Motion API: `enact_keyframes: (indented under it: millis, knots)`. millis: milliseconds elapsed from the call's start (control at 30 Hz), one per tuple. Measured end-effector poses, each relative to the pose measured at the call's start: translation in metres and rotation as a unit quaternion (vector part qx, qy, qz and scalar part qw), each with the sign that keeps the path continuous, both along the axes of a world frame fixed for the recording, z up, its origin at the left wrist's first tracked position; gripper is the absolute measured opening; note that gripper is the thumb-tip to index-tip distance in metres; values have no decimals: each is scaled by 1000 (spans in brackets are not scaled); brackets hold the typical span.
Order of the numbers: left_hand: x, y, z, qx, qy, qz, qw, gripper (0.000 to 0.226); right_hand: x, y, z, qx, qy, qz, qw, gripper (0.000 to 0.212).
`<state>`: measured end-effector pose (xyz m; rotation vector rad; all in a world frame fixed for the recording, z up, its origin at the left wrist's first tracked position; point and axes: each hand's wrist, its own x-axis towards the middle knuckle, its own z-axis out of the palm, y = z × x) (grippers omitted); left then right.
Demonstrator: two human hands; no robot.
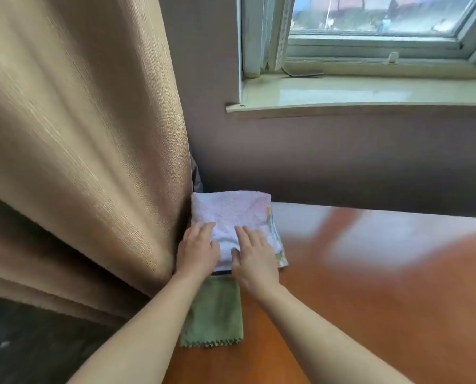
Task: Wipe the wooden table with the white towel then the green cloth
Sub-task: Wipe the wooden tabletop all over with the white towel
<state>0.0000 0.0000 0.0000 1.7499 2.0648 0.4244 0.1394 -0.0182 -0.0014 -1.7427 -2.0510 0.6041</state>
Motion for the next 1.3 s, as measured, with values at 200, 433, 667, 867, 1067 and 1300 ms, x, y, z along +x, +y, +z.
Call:
enact_keyframes:
  millis: [200,433,667,867,1067,1300]
  knots:
    - [-11,18,-34,94,-25,-7,995,31,-36,64,-42,-40,-32,40,998,61]
    - [-4,30,-43,-22,-116,134,984,70,-32,68,-73,-18,-50,21,998,61]
    - [18,42,-21,-81,-60,104,989,68,-6,66,-70,-32,-60,1,998,62]
    - [53,48,-17,-91,-86,64,990,67,37,65,-65,-58,-82,-30,995,59]
    - [121,51,-15,-88,-91,-15,992,66,107,57,-65,-72,-125,-82,986,69]
    - [188,42,-21,-69,-99,-92,988,65,180,46,-55,-131,-121,-134,975,59]
